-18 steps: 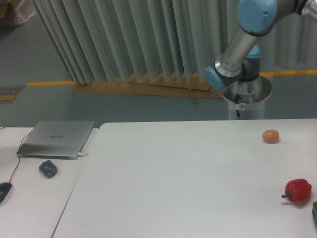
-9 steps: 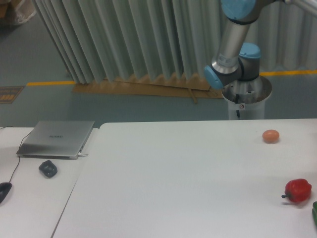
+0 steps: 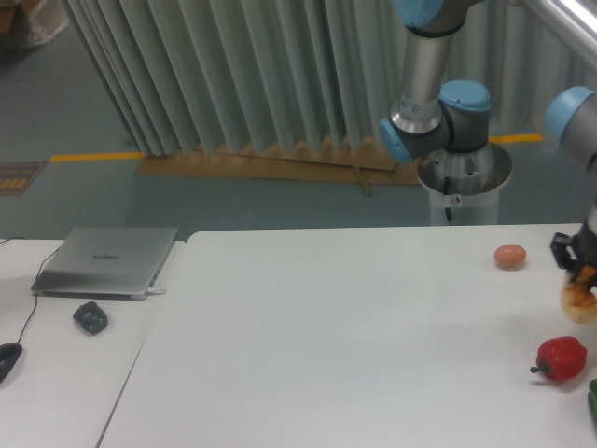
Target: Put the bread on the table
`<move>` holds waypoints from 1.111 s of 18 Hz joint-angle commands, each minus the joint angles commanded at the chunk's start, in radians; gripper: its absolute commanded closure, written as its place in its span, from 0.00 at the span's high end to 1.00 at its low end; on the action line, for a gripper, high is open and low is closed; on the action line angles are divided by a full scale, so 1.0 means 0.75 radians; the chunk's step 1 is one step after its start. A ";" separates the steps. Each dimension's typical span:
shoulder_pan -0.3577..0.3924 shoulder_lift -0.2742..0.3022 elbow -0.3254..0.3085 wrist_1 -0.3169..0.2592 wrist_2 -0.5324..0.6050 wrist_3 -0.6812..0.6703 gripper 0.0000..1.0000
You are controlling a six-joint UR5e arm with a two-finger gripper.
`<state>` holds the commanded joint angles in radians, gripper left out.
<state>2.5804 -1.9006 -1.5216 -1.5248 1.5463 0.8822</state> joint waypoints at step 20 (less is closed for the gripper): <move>-0.162 0.004 0.022 0.174 -0.039 -0.199 1.00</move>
<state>2.4590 -1.8975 -1.5048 -1.3944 1.5171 0.7332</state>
